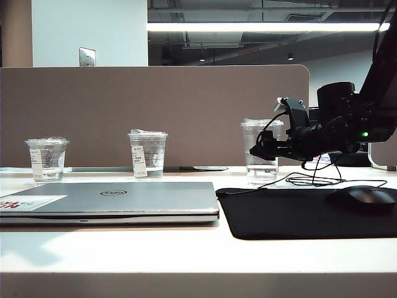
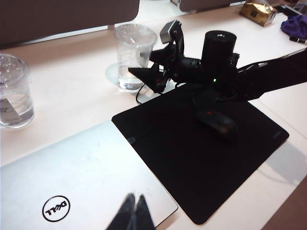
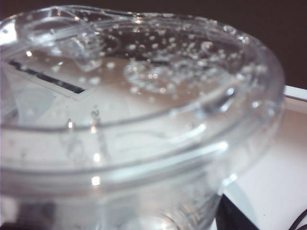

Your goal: Pick up the coffee cup on the right and place it on the right side of the laptop.

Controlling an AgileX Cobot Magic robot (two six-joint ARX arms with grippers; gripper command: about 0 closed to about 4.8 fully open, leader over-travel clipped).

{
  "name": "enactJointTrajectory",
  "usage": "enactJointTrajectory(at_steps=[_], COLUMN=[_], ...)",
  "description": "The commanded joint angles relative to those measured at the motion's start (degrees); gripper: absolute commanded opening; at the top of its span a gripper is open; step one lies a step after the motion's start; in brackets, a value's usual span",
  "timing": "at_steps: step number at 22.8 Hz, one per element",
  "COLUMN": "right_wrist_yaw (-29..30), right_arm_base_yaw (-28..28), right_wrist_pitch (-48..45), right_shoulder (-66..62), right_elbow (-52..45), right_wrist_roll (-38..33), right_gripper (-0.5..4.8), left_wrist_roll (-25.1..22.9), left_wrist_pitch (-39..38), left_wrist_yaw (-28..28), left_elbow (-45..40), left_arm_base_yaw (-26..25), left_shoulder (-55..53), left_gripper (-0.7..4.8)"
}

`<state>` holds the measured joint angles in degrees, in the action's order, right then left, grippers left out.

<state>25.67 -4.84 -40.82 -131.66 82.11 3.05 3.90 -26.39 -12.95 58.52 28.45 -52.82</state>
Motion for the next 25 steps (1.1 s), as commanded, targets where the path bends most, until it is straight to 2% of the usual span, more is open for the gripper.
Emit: enactJointTrajectory(at_steps=[1, 10, 25], right_wrist_yaw=[0.0, 0.2, -3.1], right_arm_base_yaw=[-0.3, -1.4, -2.9], right_wrist_pitch=[-1.2, -1.4, -2.8], right_shoulder=[-0.5, -4.7, -7.7], right_elbow=[1.4, 6.2, 10.3], right_wrist_roll=[0.2, 0.2, 0.2], right_gripper=[4.79, 4.79, 4.79], left_wrist_roll=[0.0, 0.0, -0.3], left_wrist_pitch=[1.2, 1.6, 0.7], left_wrist_yaw=[-0.5, -1.3, -1.2], left_elbow=[0.3, 0.3, 0.3], left_arm_base_yaw=[0.0, 0.0, 0.0], left_shoulder=[-0.6, -1.1, -1.1], left_gripper=[-0.06, -0.06, -0.05])
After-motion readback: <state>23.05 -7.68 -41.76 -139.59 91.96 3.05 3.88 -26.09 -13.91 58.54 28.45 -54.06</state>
